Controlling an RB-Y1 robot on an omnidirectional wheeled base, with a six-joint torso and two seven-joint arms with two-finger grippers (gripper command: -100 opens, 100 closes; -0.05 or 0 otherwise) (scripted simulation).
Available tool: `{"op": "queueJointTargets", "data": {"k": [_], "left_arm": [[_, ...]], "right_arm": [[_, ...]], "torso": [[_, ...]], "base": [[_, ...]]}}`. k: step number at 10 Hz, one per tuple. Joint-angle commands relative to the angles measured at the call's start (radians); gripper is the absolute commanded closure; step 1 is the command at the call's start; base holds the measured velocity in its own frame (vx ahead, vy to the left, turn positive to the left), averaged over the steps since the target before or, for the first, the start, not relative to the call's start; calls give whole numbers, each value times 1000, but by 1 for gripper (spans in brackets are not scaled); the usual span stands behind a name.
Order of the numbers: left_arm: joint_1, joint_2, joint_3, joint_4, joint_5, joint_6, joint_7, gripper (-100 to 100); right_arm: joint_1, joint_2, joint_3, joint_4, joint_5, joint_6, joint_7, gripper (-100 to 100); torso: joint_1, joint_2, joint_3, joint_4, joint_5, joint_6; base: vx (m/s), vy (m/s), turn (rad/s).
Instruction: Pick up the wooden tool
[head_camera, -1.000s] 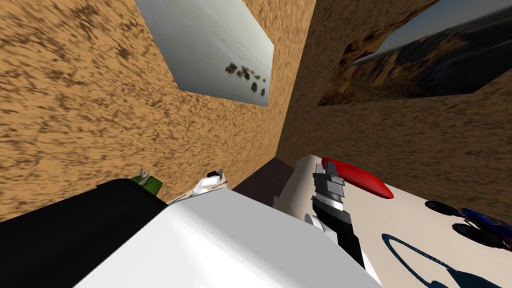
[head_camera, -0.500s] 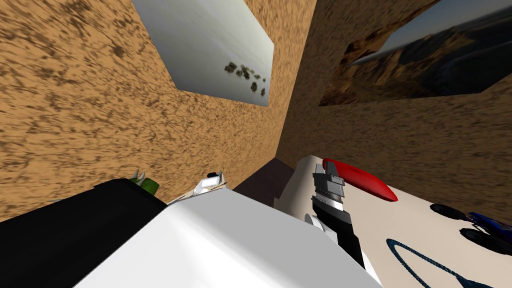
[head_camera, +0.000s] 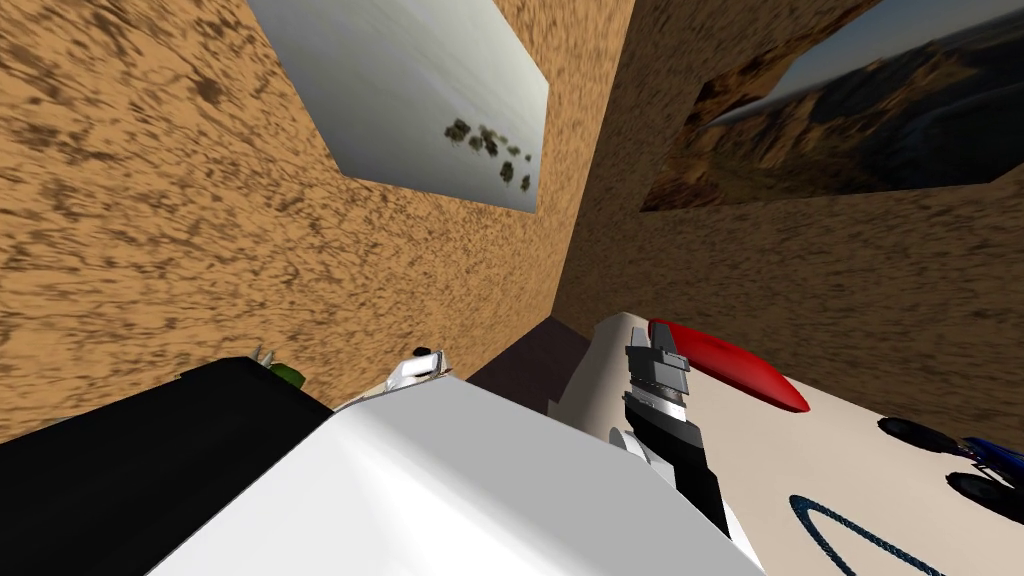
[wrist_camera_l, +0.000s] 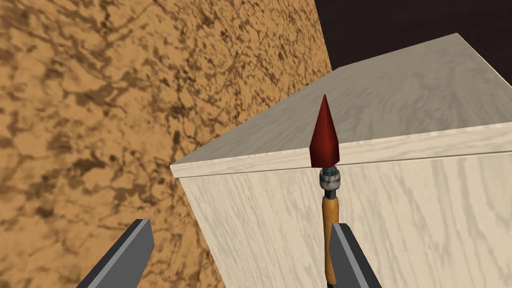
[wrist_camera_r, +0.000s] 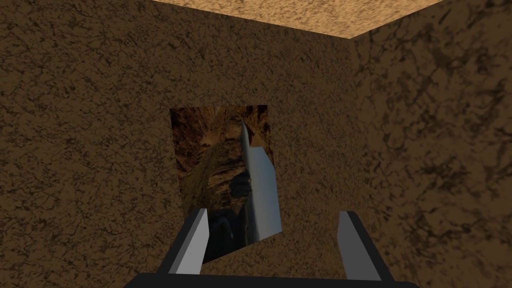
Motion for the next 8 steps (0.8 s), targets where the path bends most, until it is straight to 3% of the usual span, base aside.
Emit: {"op": "queueJointTargets", "data": {"k": [1,6,8], "left_arm": [[-18,7,14,50,6,45,-3,-100],[-39,16,35,114,14,115,-7,-100],[-56,27,53,165,21,172,-9,-100]], "right_arm": [[0,0,0,0,0,0,0,0],[0,0,0,0,0,0,0,0],[0,0,0,0,0,0,0,0]], "torso": [[0,0,0,0,0,0],[1,1,1,0,0,0],[1,1,1,0,0,0]], "base": [[29,0,1],[44,4,3],[28,22,-5]]}}
